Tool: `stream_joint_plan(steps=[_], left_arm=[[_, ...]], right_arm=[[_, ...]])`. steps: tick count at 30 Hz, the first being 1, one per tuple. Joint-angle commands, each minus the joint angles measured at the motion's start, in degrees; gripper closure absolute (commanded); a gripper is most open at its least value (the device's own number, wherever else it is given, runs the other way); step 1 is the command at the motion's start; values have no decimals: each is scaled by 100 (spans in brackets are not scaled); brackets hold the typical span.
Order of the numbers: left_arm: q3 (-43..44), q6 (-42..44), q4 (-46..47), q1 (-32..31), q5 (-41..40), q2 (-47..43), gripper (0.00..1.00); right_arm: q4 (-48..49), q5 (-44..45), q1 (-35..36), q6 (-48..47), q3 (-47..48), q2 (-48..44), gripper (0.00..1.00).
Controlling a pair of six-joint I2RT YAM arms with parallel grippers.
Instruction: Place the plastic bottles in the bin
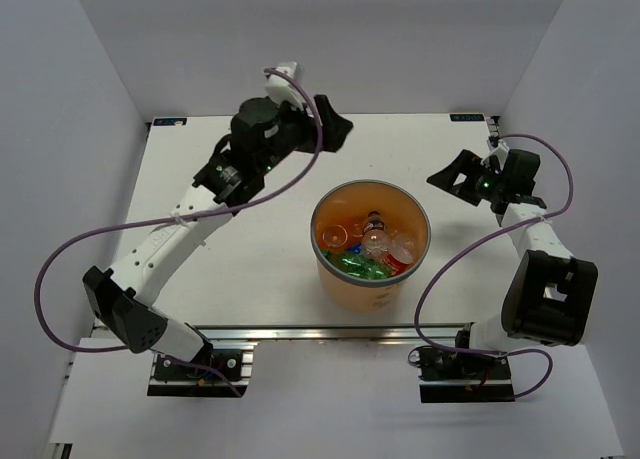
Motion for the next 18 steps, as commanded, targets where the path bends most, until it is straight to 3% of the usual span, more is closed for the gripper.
stream_joint_plan(steps=[1,8,12,16,18], left_arm=[[172,-198,-252,818,151,179,2],[-494,-663,-59,2349,529,-75,2],[-1800,-936,291,3210,794,-321,2],[-3128,-981,898,3309,443,-716,2],[-3395,-1007,1057,3309,433,-699,2]], right_arm=[[246,-104,24,-43,-16,56,11],[352,-104,24,-87,-104,4,11],[589,-104,24,-34,-297,-93,11],[800,-121,32,-25,-456,-242,11],[835,-95,33,-25,-508,-286,11]])
